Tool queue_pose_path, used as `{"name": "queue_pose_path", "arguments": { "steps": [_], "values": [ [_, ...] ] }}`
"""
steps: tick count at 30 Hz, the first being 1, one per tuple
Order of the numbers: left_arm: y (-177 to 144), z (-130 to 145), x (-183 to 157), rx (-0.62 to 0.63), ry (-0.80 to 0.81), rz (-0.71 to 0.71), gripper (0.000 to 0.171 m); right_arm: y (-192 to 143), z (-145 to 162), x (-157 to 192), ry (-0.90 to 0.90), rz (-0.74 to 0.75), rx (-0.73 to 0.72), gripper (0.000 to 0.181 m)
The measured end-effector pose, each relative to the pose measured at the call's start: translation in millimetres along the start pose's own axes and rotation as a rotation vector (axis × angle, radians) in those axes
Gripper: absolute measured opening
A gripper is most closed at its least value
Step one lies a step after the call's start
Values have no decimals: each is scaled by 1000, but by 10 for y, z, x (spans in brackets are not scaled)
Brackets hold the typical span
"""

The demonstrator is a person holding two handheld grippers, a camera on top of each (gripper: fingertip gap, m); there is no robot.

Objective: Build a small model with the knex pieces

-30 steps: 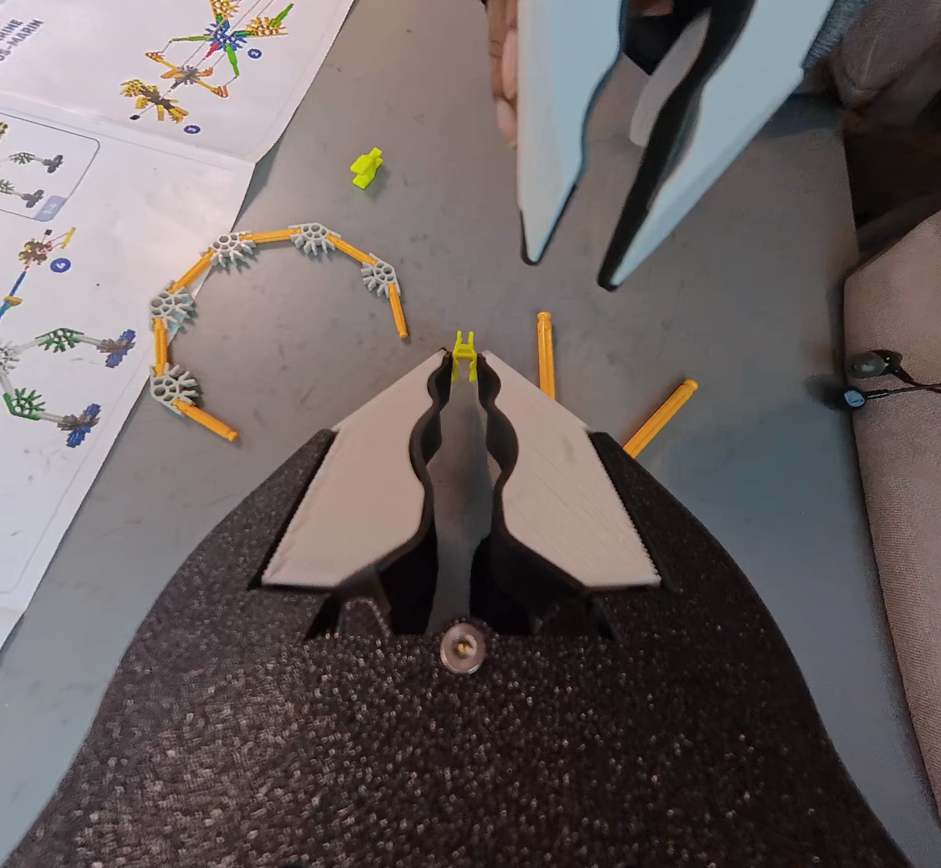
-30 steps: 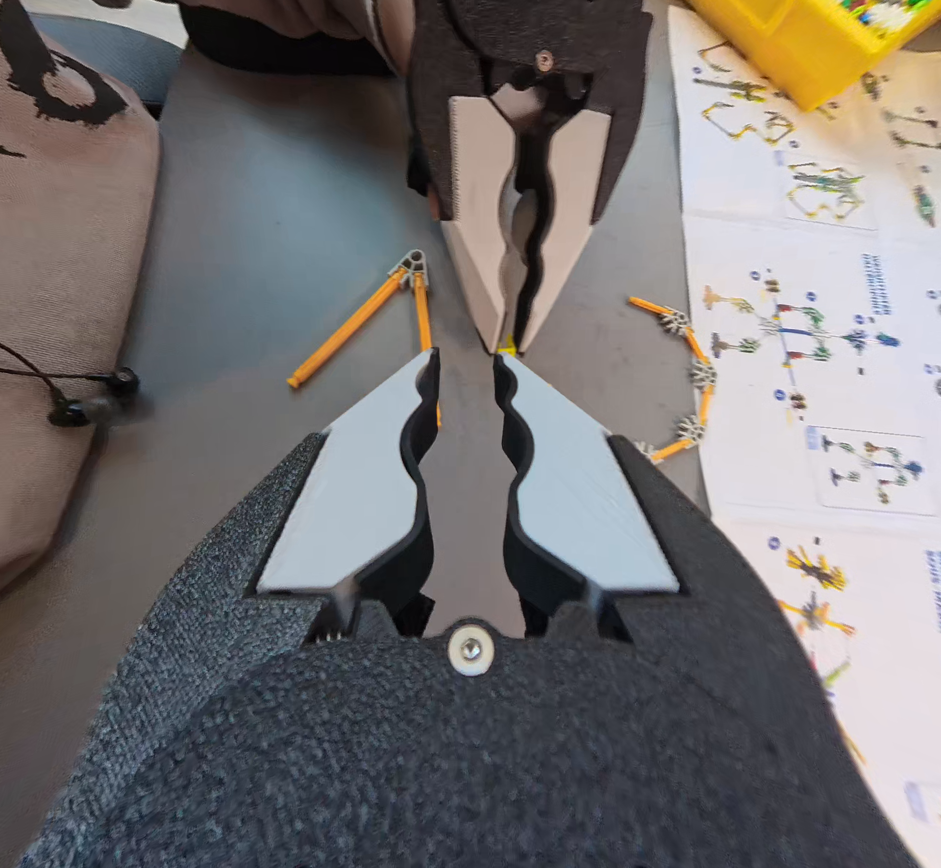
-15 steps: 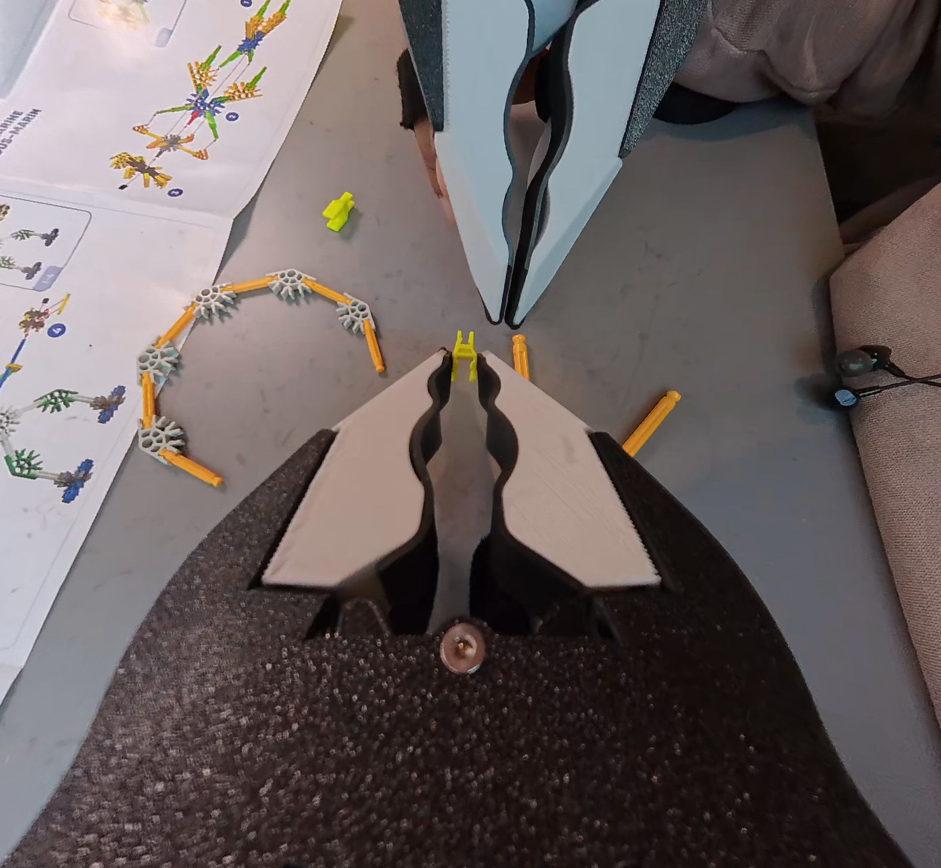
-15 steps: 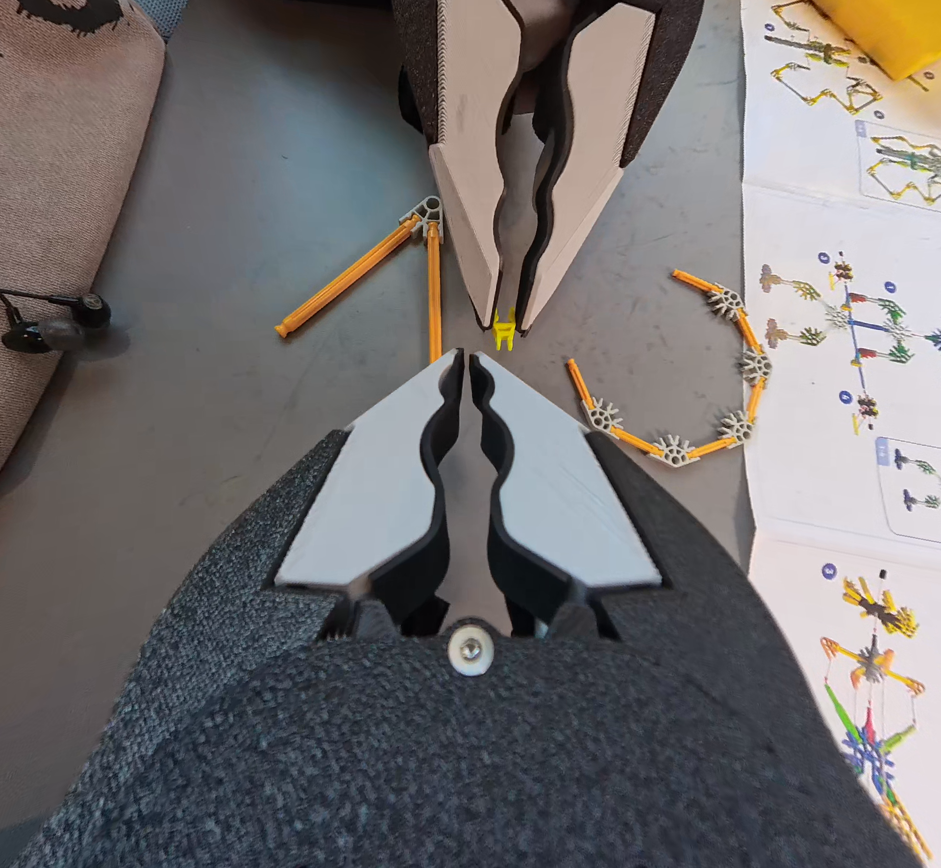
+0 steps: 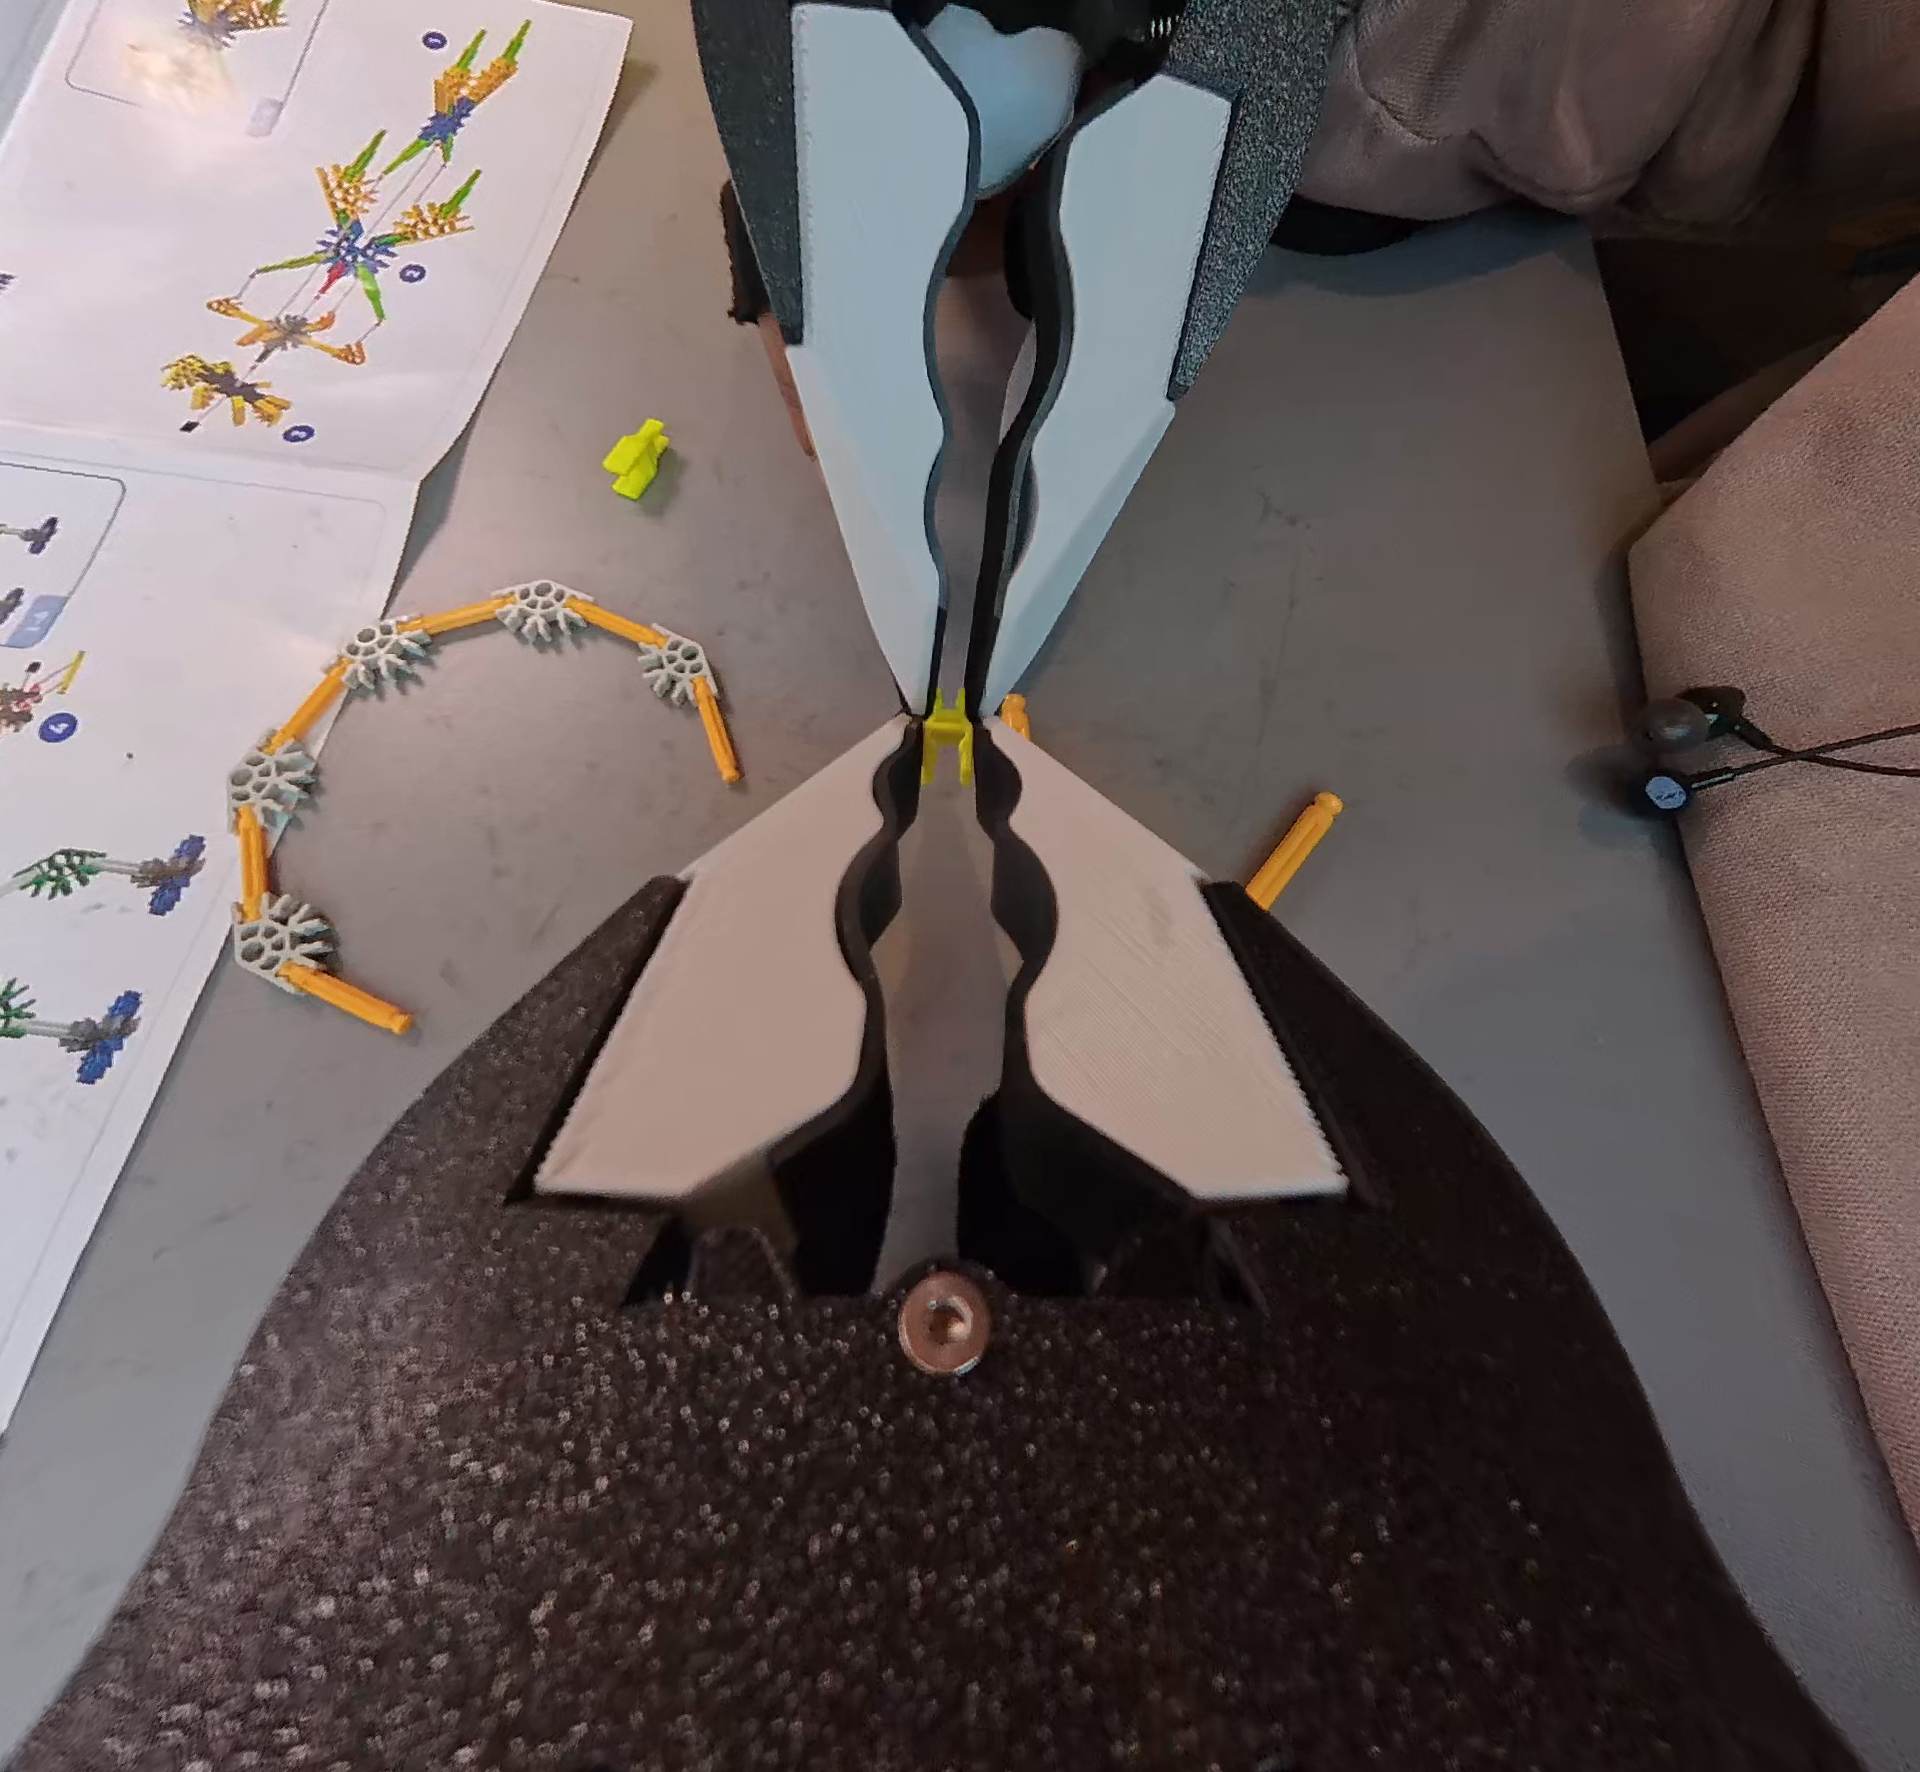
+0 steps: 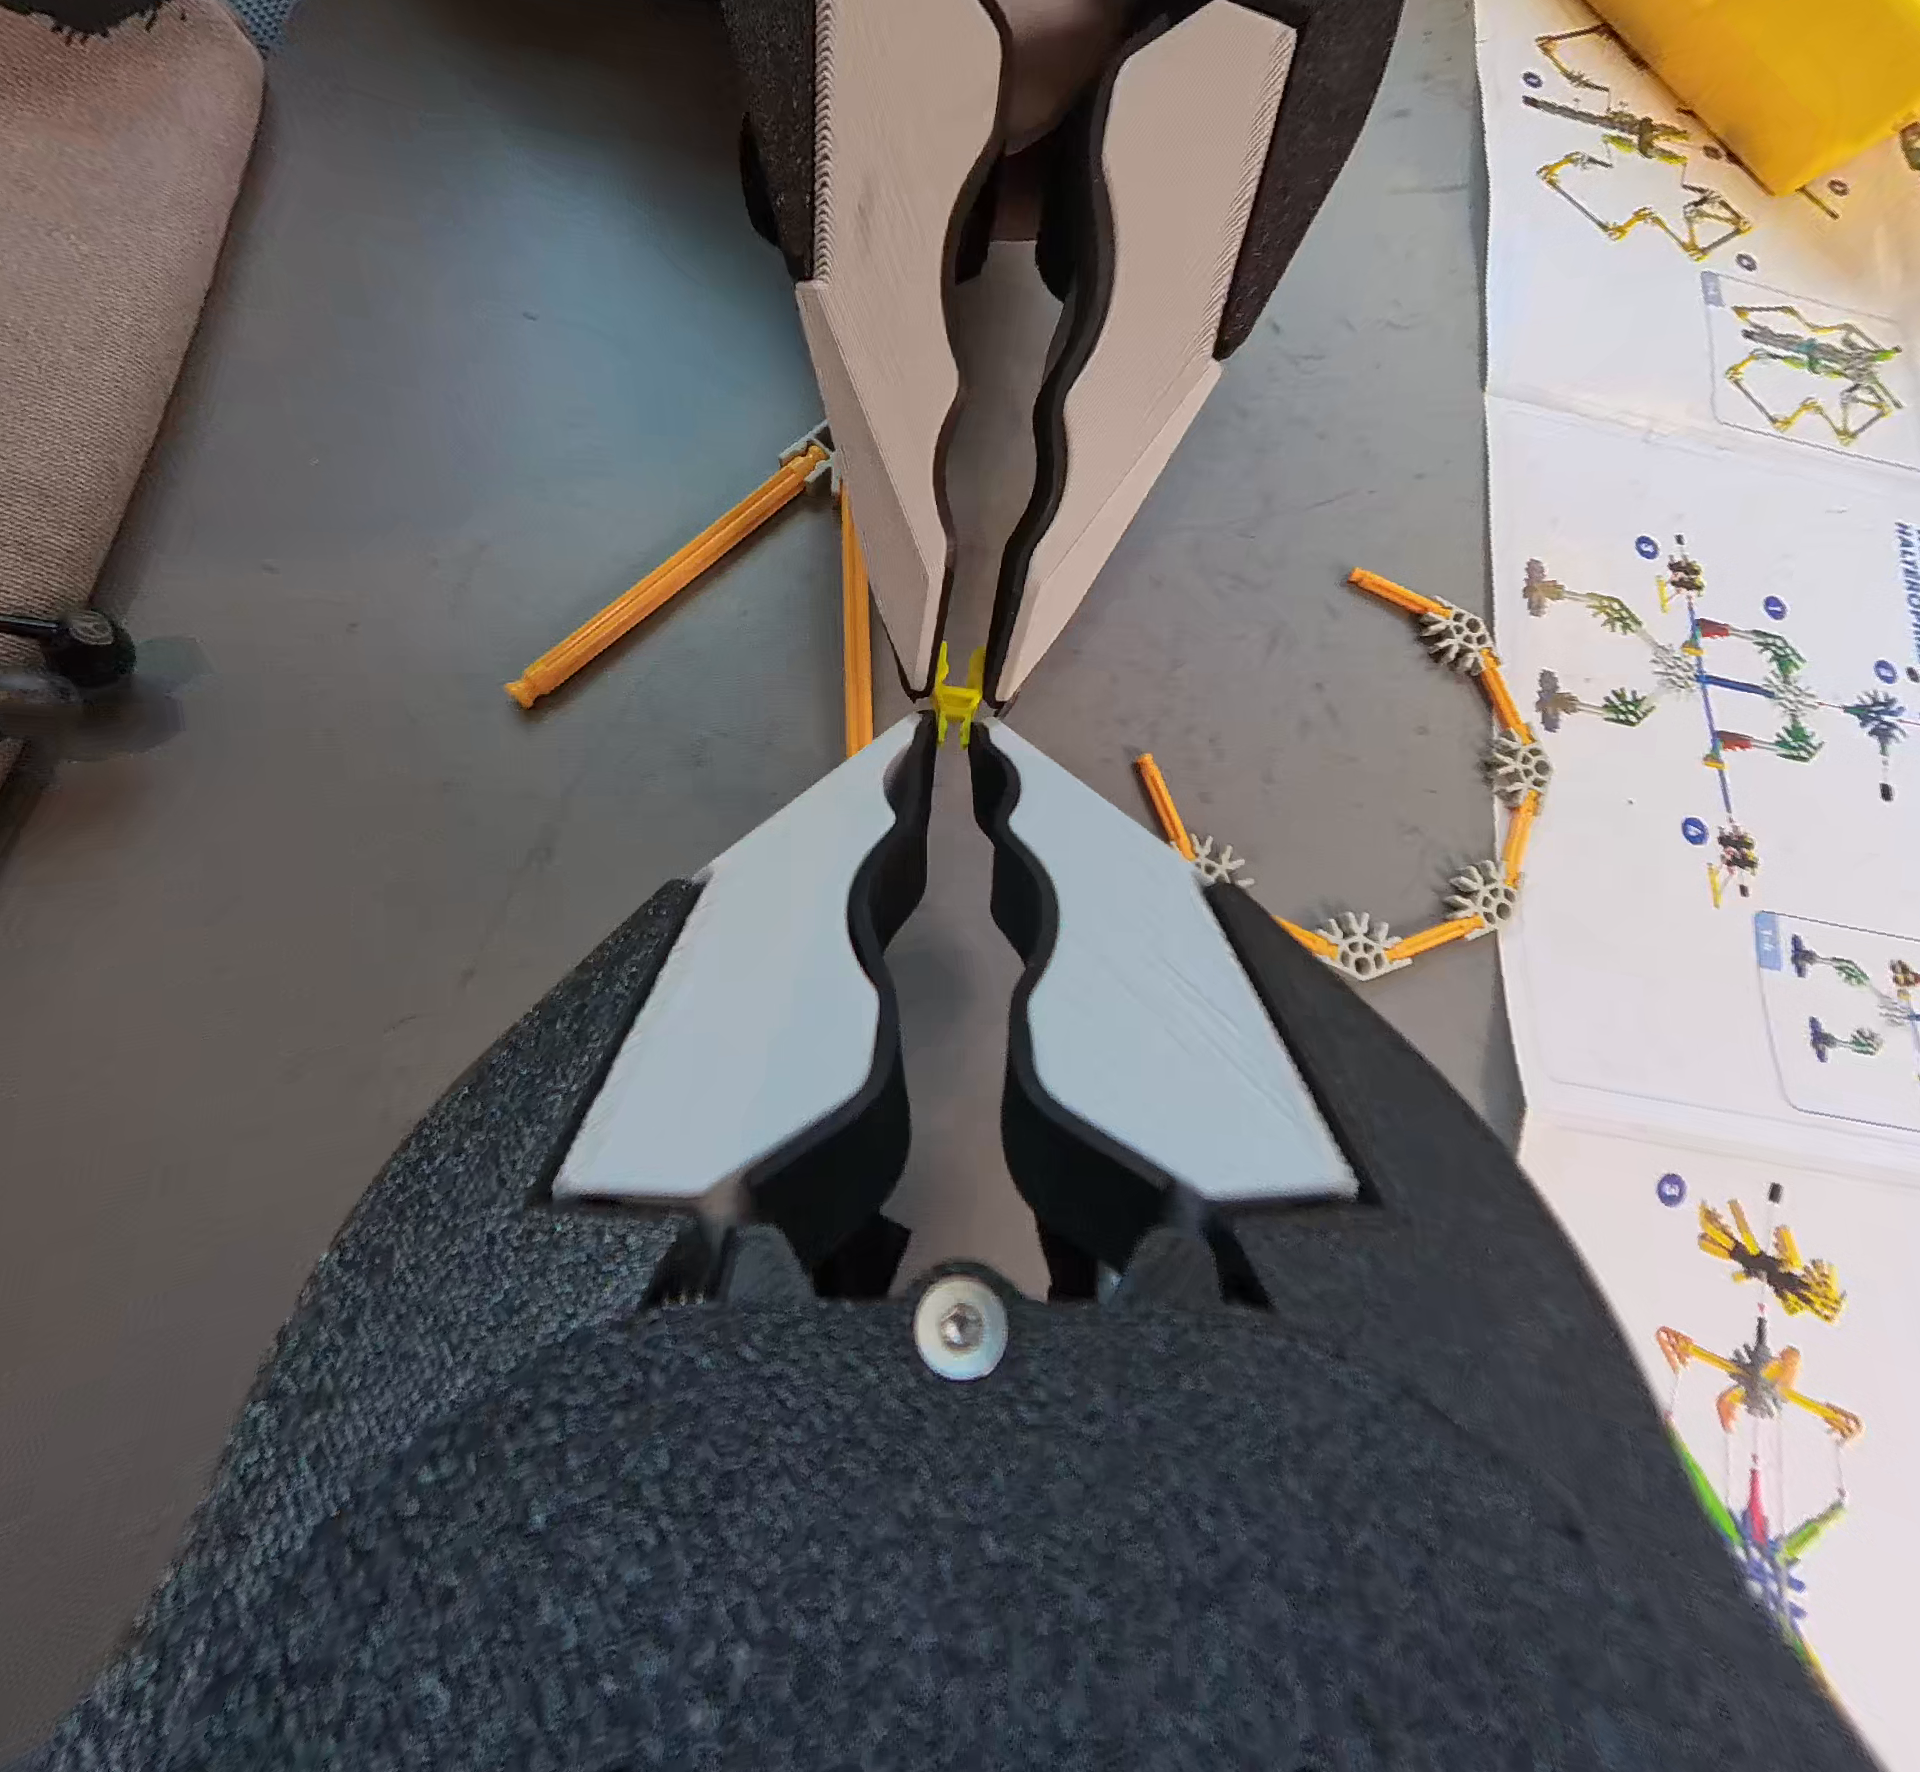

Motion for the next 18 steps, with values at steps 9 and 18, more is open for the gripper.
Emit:
{"name": "queue_pose_path", "arguments": {
  "steps": [9,18],
  "values": [
    [12,102,-120,64,36,72,19,-98,238,133,69,-147,88,5],
    [85,216,-169,133,93,68,9,-26,270,162,50,-134,155,5]
  ]
}}
Point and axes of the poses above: each gripper's, where its closed fingertips meet, y out along the fingers, z out of its underside, x = y × z across the jaws, the point moved 3 cm from there along -y, back along the fingers, and after that the axes turned 10 degrees about -z, right-handed, at the moved point
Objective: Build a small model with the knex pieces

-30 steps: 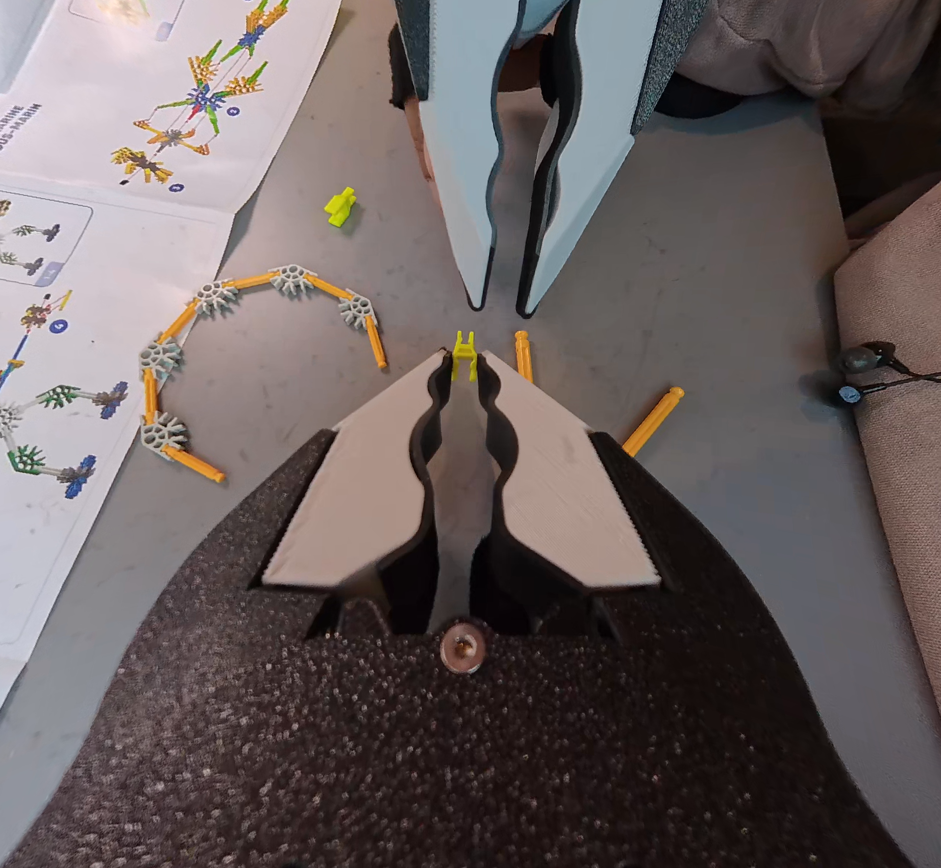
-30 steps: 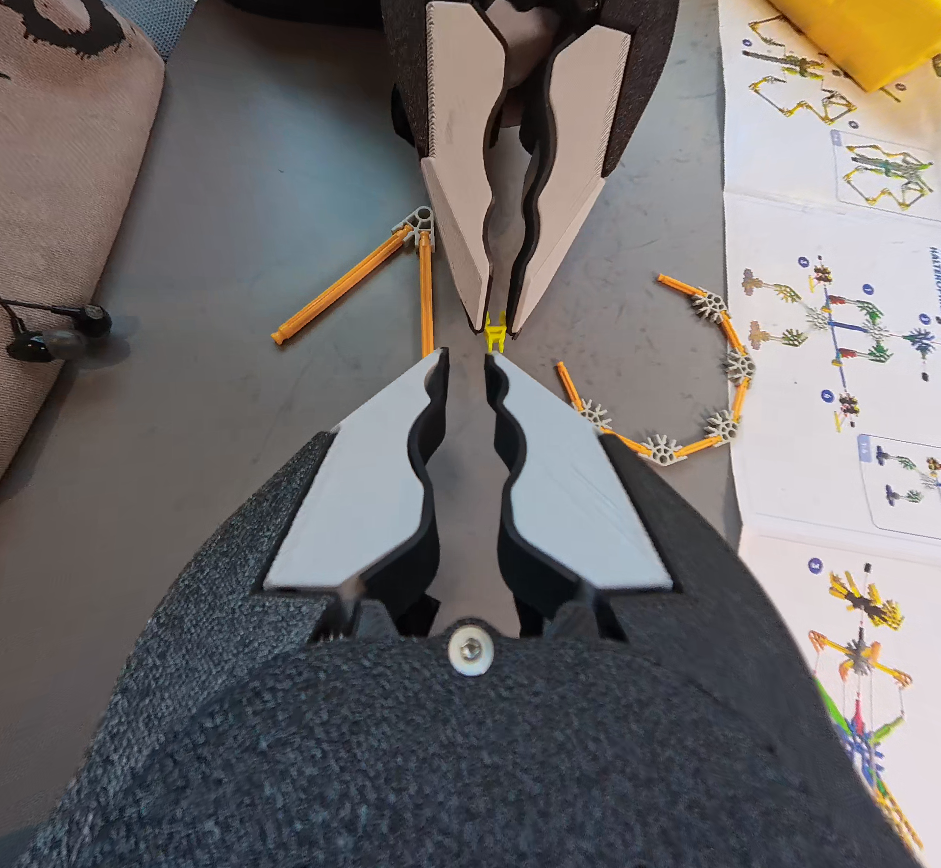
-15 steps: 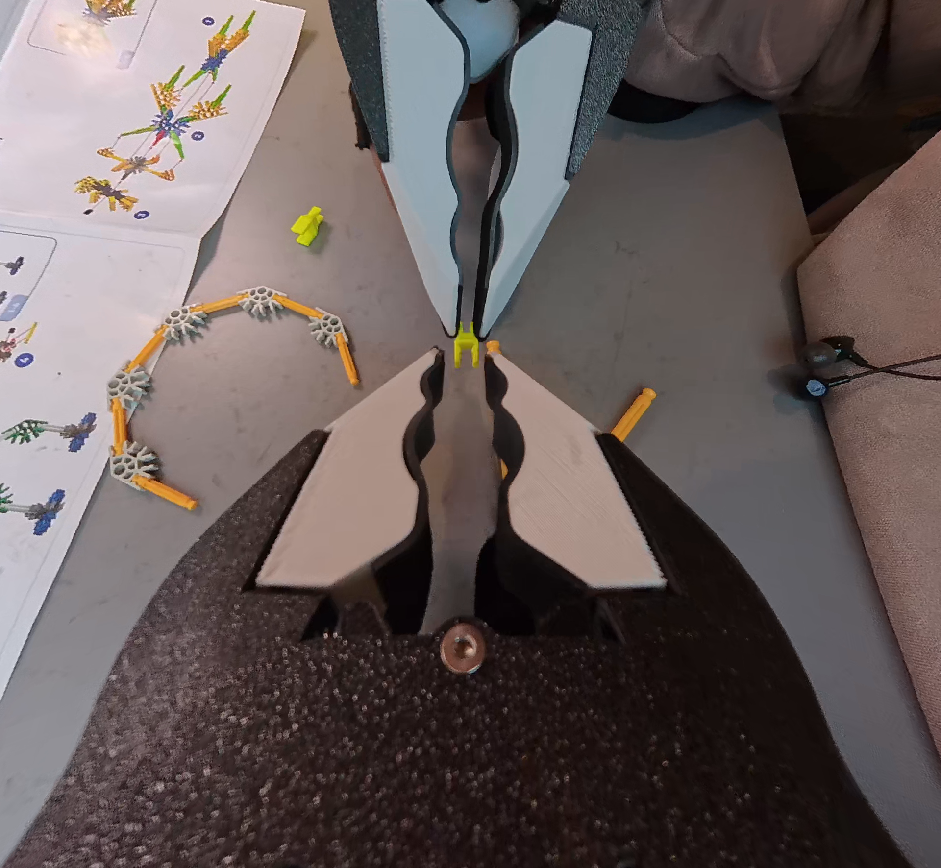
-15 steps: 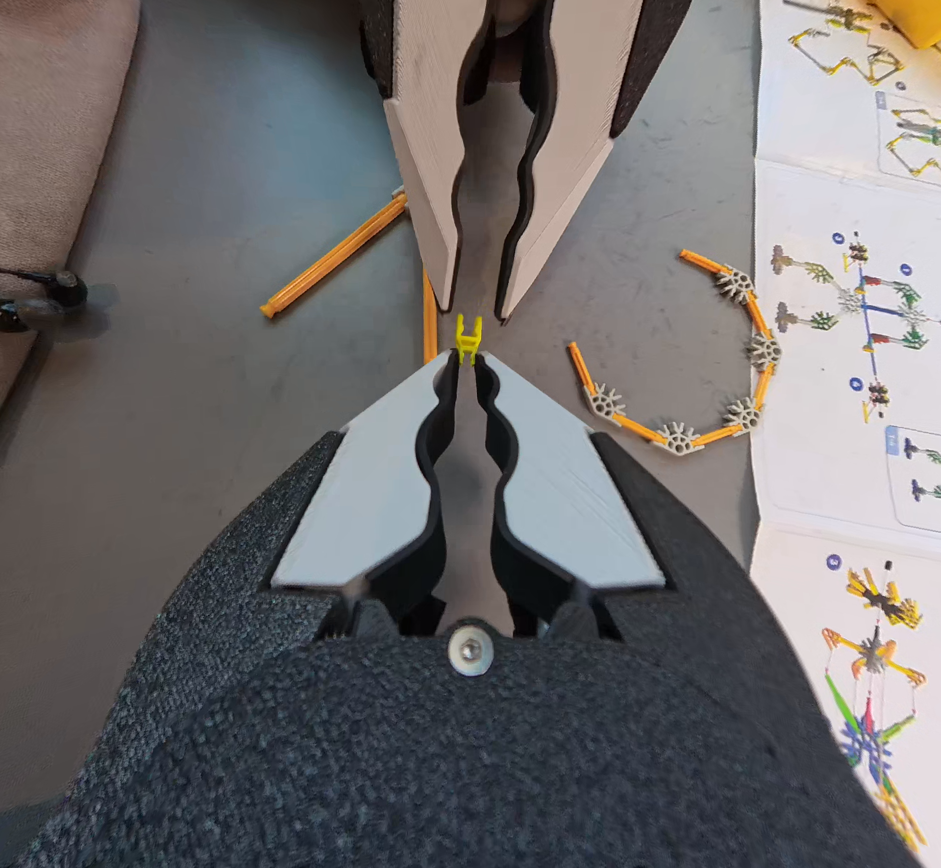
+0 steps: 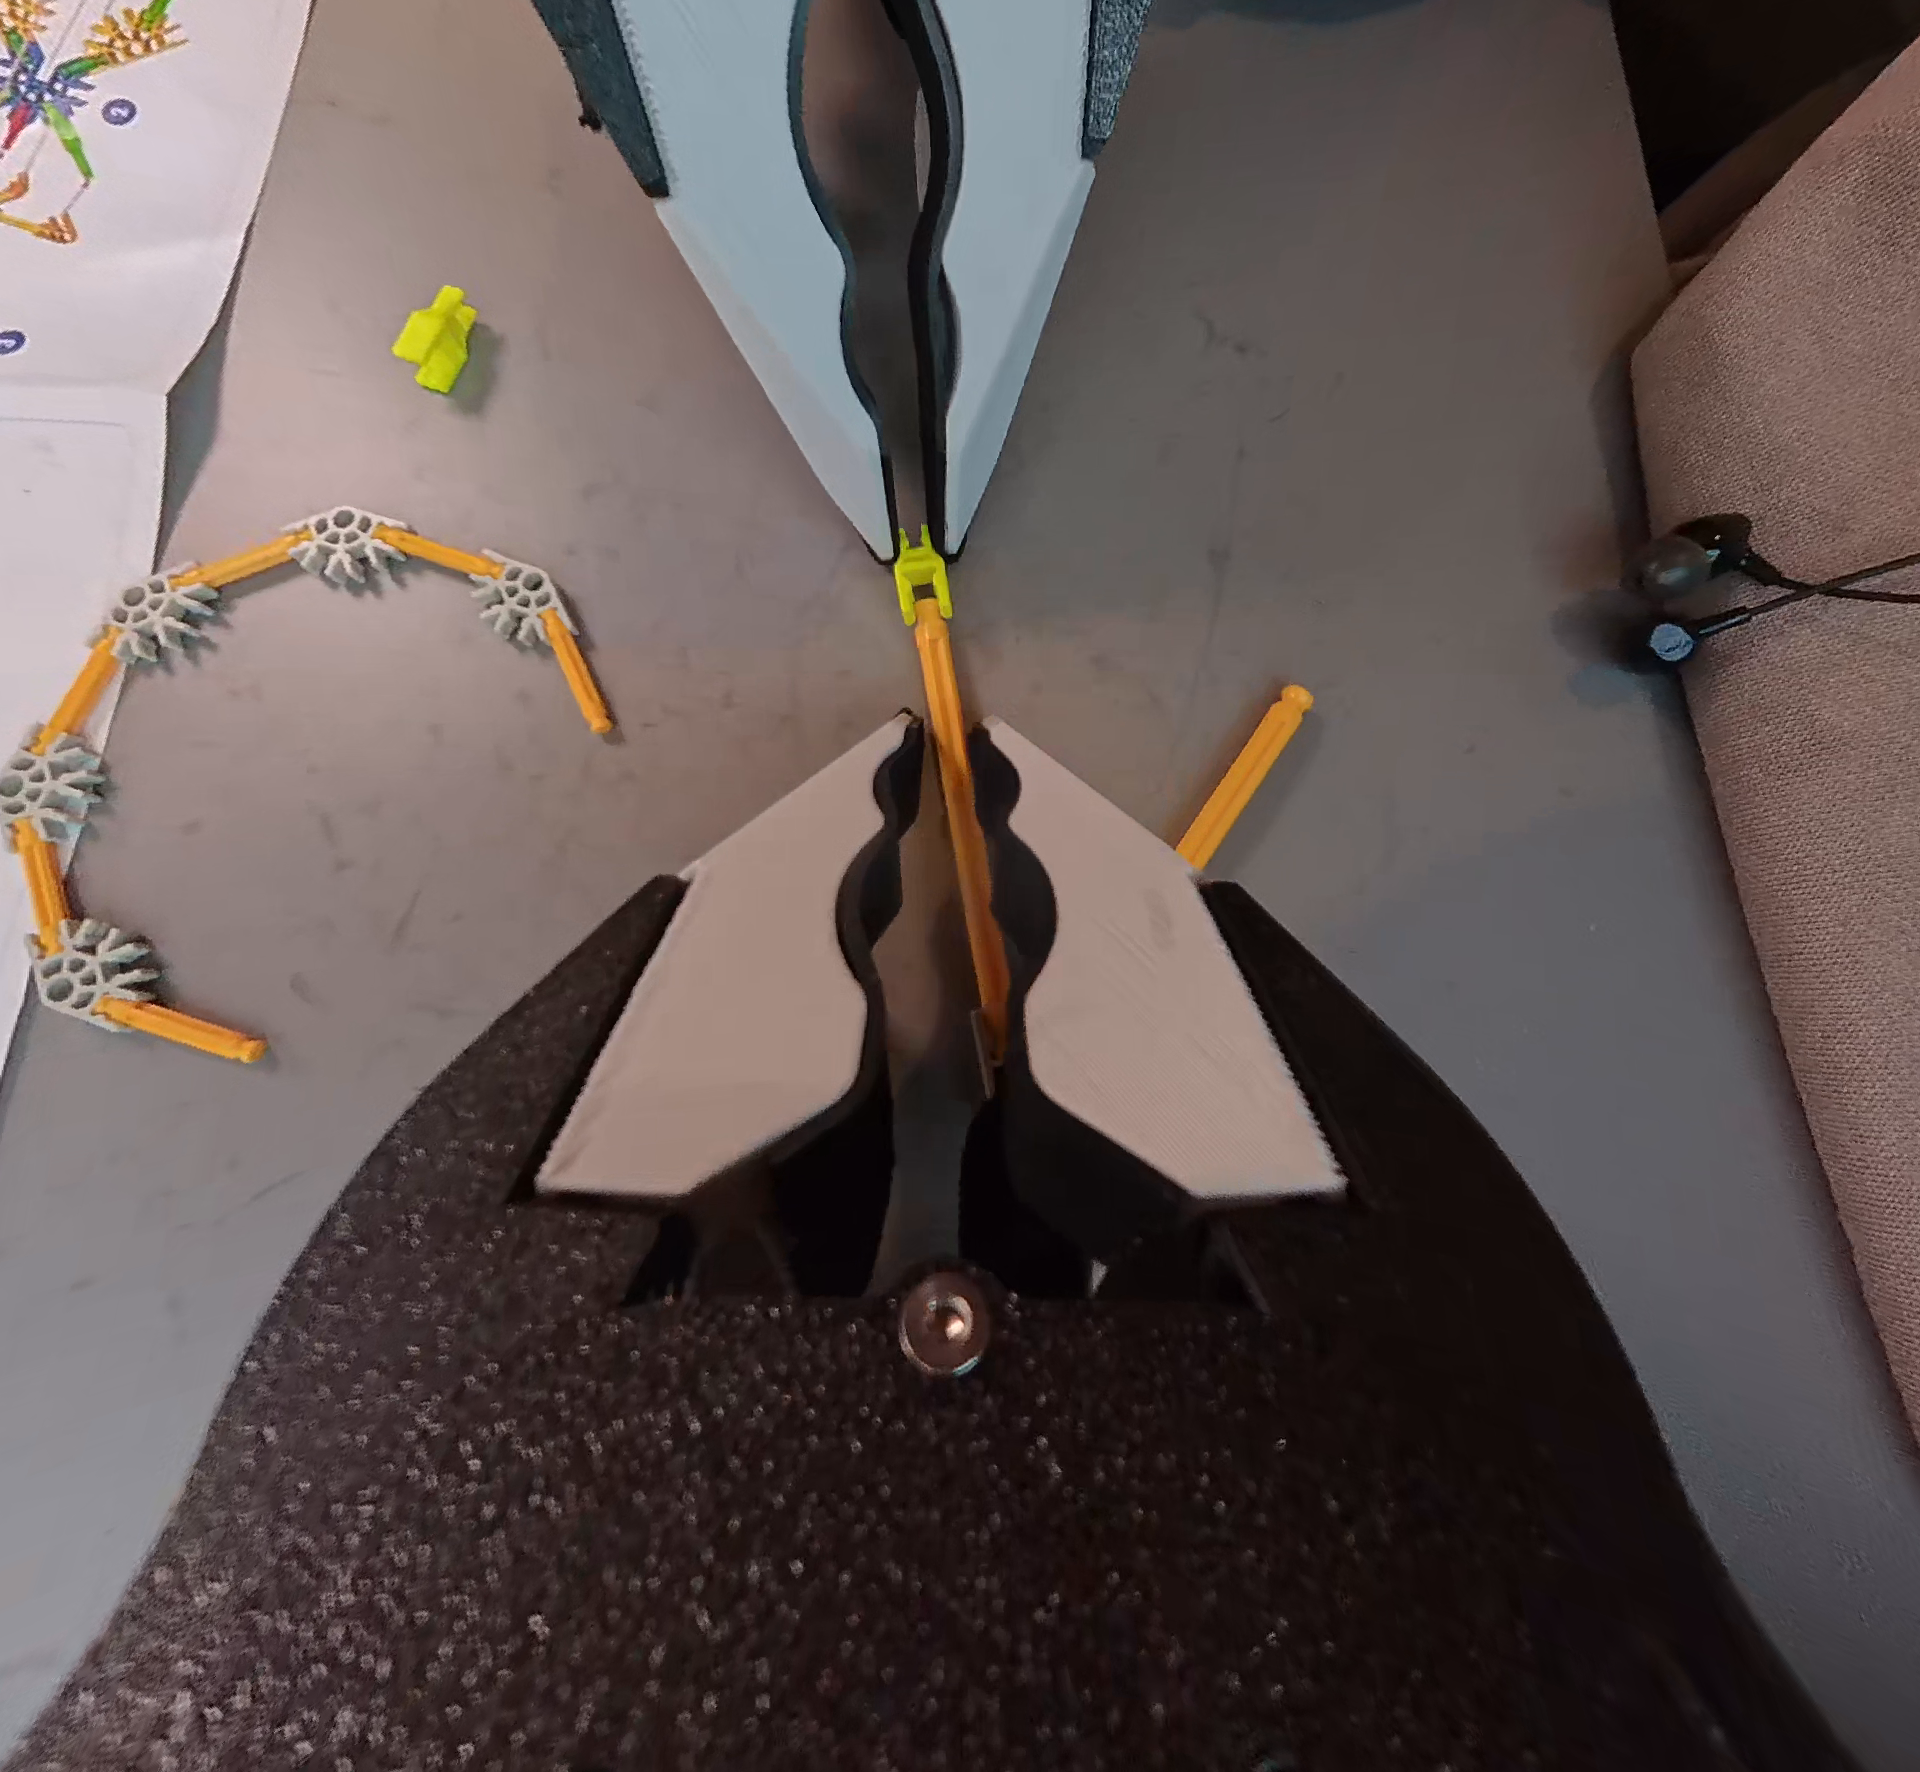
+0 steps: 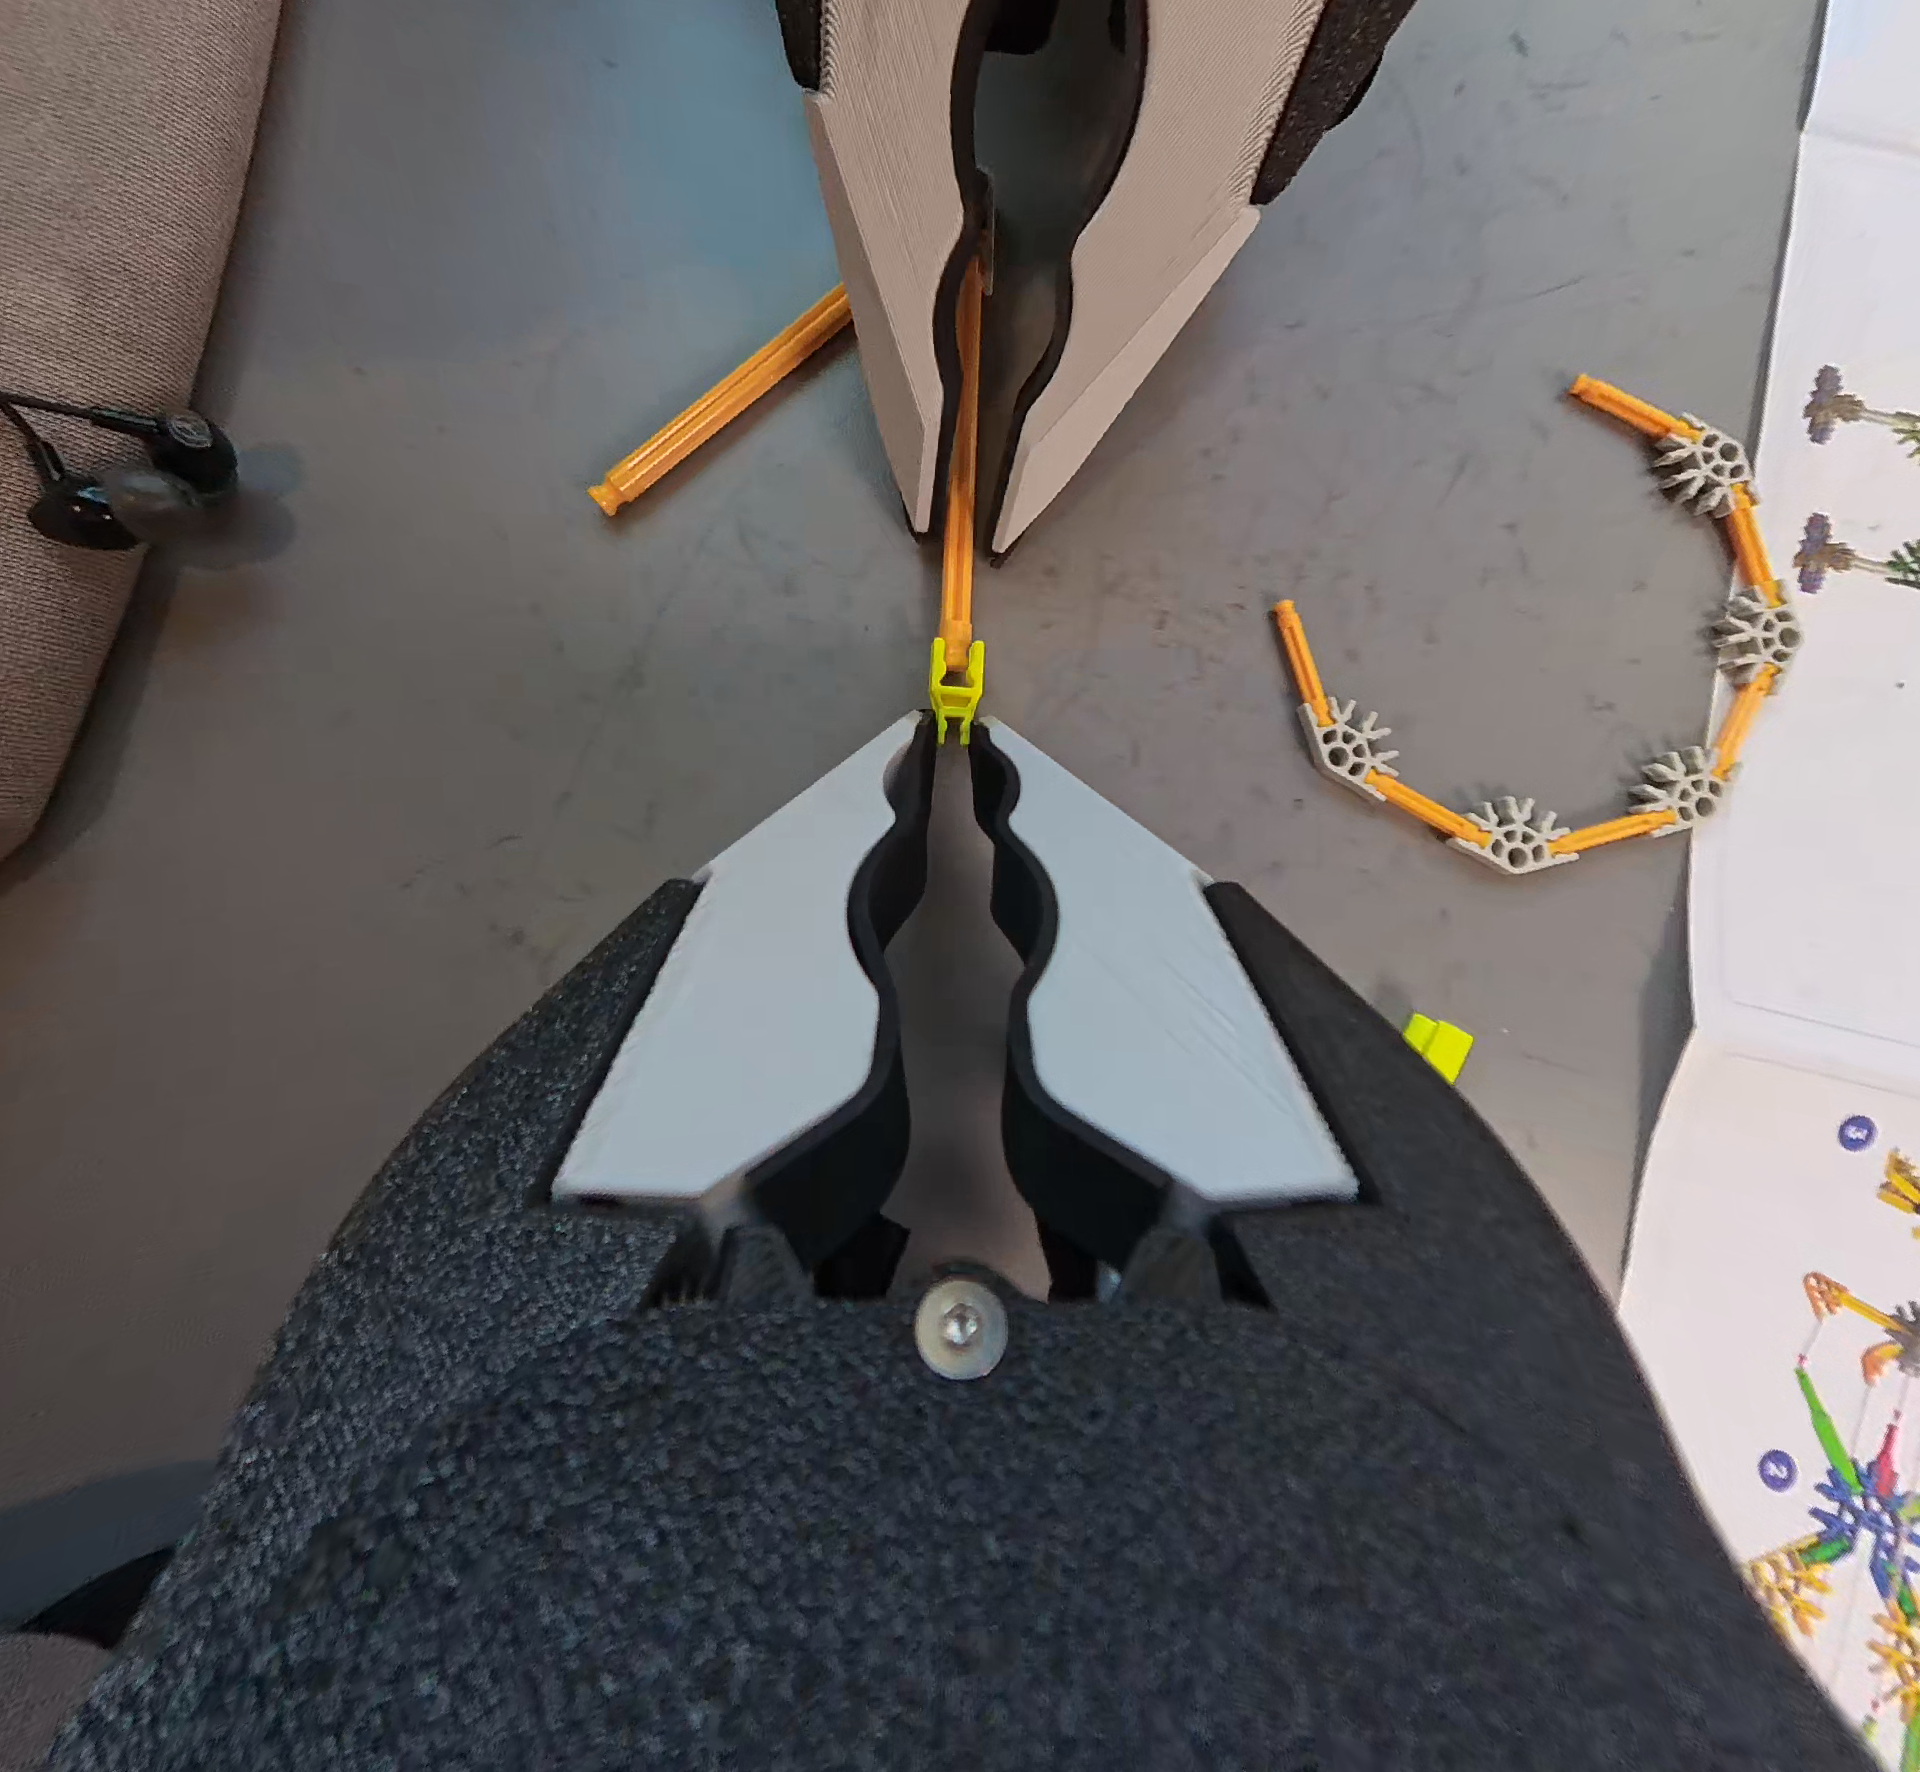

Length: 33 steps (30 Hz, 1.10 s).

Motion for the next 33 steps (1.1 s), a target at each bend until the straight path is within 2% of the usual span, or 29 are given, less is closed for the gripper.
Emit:
{"name": "queue_pose_path", "arguments": {
  "steps": [29,33],
  "values": [
    [12,-3,-1,-4,-9,-3,6,28,-57,0,-39,52,36,10],
    [12,-2,0,-4,-9,-2,6,-5,-121,11,-36,44,-10,12]
  ]
}}
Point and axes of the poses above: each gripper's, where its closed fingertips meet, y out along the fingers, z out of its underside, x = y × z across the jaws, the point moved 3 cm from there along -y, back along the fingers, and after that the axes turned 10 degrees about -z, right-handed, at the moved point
